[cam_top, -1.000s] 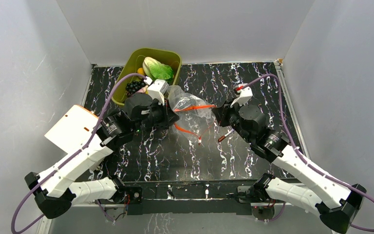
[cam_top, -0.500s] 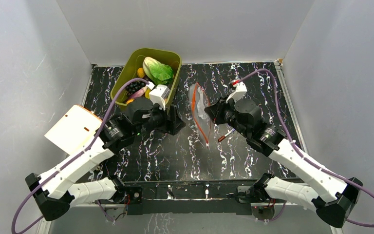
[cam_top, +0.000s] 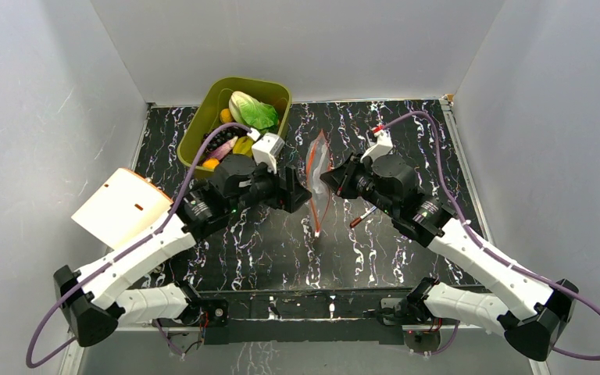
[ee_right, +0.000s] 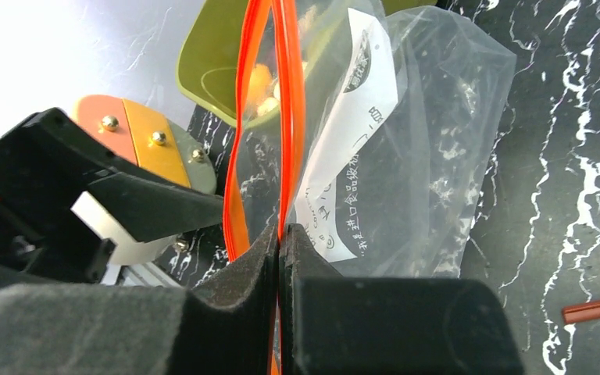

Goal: Place the food in the zip-top bag and seal the zipper
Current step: Open the zipper of the food storage bag.

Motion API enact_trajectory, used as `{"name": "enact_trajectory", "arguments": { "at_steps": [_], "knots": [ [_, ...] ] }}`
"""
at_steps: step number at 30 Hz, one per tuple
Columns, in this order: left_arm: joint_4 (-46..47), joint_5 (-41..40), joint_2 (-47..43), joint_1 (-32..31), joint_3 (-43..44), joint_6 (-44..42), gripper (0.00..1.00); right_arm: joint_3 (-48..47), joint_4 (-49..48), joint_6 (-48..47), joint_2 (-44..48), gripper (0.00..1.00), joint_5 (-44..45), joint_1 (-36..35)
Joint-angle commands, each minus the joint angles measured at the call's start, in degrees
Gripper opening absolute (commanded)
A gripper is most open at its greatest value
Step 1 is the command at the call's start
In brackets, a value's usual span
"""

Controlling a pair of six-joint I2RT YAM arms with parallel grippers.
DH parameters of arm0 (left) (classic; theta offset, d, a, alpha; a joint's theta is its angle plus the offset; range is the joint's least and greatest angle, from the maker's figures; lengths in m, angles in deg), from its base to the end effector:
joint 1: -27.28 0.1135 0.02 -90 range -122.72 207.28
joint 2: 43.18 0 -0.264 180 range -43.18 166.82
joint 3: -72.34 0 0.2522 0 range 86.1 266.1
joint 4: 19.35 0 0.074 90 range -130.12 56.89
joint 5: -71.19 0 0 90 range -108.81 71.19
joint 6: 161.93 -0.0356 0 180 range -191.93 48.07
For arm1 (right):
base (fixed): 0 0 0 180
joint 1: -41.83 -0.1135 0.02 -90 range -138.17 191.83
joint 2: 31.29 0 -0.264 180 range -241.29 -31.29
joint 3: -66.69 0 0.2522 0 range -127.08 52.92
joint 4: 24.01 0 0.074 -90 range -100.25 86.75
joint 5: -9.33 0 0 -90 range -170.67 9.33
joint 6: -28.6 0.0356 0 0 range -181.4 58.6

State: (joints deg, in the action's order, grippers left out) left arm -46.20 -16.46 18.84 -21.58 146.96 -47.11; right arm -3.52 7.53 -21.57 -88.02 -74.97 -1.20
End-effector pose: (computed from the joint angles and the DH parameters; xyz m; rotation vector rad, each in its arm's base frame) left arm 0.1624 -0.1881 0.3747 0.4307 1.8755 -0.9289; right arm 0.1665 0.1506 0.3591 0.0163 1.9852 0.8787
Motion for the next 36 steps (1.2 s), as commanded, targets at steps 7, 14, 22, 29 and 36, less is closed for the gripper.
{"name": "enact_trajectory", "arguments": {
  "at_steps": [7,14,22,29,36],
  "knots": [
    [8.4,-1.6,4.1,-0.1,-2.0,0.0,0.21,2.7,-5.5,8.2,0.2,0.0,-1.8,0.2],
    [-3.0,-10.9,1.8,0.0,1.6,-3.0,0.0,-3.4,12.3,1.5,-1.6,0.0,16.2,0.2],
    [-9.5,-16.9,1.8,0.0,4.2,-1.1,0.0,-4.4,16.2,-0.3,0.5,0.0,21.8,0.2],
    [-9.3,-13.3,3.0,0.0,5.4,-1.6,0.01,-4.4,11.3,0.2,1.0,0.0,15.5,0.2],
    [-6.7,-14.6,1.1,0.0,4.6,-2.9,0.58,-5.2,6.9,0.7,0.5,0.0,7.8,0.2]
  ]
}}
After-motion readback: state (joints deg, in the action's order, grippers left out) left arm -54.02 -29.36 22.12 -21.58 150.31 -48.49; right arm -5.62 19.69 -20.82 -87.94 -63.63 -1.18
